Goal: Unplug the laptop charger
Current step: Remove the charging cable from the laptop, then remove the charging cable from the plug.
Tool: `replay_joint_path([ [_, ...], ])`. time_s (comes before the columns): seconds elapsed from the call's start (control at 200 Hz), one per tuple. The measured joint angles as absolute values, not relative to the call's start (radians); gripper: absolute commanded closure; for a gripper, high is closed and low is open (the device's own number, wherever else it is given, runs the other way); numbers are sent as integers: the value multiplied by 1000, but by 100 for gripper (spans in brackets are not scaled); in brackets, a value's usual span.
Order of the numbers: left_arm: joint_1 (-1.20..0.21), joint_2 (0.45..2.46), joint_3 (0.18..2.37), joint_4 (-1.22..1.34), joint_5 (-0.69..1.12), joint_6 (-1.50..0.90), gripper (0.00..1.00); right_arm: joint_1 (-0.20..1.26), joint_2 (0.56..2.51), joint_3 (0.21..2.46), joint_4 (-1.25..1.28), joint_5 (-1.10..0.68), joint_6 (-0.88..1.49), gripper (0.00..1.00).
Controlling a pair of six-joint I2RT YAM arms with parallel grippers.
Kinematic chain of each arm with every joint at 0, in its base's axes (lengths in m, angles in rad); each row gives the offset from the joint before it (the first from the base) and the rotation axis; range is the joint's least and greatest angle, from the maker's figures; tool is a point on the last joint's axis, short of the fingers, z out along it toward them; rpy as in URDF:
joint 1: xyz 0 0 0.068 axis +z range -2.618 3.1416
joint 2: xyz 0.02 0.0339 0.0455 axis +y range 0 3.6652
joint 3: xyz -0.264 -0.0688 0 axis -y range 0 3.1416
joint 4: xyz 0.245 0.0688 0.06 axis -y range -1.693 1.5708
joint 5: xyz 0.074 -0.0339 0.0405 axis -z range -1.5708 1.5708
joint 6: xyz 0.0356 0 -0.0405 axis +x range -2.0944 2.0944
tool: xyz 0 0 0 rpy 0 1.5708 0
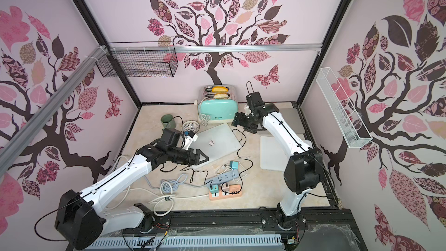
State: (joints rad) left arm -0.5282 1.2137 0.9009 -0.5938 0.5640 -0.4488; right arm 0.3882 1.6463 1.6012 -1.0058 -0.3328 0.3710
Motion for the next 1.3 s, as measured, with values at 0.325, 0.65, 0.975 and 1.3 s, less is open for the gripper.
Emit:
replay_joint_path([
  [0.325,-694,1272,836,-578,542,-487,11,556,1378,1320,-1216,-476,228,16],
  [0.65,-796,1291,816,-517,487,-554,11,594,1380,1221,-1228,-560,194,16],
  [0.975,-845,1378,829,-514,451,-558,11,702,1401,1147,-1154,-616,173,18],
  [1.3,-896,1453,829,-476,443,-576,11,720,1401,1105,-1096,-572,168,21],
])
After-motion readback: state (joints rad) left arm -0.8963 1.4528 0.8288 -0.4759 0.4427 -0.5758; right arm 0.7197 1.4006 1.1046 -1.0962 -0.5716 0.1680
